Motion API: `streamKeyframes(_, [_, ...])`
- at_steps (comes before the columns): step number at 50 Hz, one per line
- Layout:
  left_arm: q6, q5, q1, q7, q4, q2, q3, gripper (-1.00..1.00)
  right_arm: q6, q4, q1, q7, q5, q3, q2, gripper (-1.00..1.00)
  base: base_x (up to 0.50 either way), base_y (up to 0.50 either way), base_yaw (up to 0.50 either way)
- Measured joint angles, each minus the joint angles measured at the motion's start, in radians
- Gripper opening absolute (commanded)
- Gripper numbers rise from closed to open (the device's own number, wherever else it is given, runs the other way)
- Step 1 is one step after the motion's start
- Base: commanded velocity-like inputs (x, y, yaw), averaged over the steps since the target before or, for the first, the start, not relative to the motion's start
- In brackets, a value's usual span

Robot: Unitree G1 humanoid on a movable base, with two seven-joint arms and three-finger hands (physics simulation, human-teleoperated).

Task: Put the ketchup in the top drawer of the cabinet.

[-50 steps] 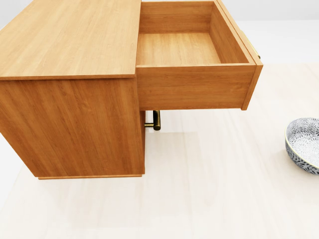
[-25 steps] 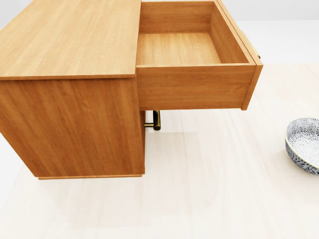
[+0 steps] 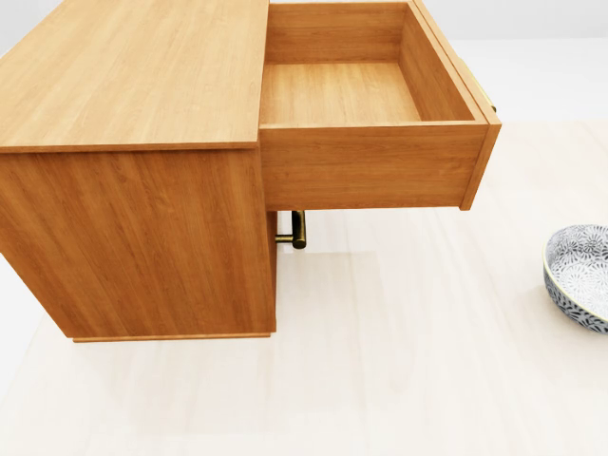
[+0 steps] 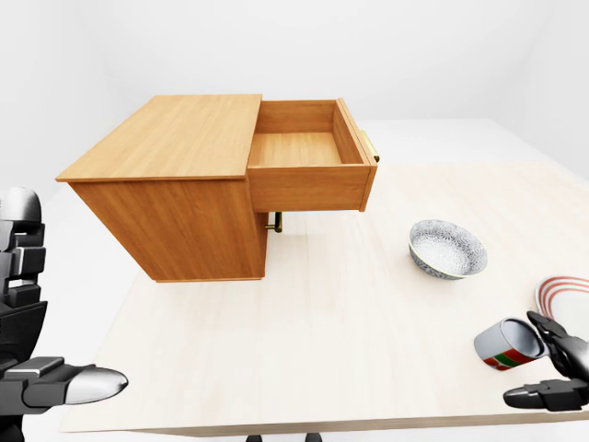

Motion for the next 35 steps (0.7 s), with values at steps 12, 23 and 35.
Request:
streamKeyframes(12, [0.0, 0.01, 0.005, -0.003, 0.0, -0.002, -0.009, 1.0, 0.0, 0.259, -0.091, 0.0, 0.12, 0.129, -0.149, -0.25, 0.0, 0.0, 0.0])
streamKeyframes(23, [0.0, 0.016, 0.007, -0.002, 0.0, -0.002, -0.016, 1.0, 0.0, 0.406, -0.175, 0.0, 0.189, 0.256, -0.195, -1.0, 0.0, 0.0, 0.0])
streamKeyframes(35, [0.0, 0.017, 0.004, 0.0, 0.0, -0.001, -0.016, 1.0, 0.0, 0.453, -0.216, 0.0, 0.197, 0.315, -0.195, -1.0, 0.0, 0.0, 0.0])
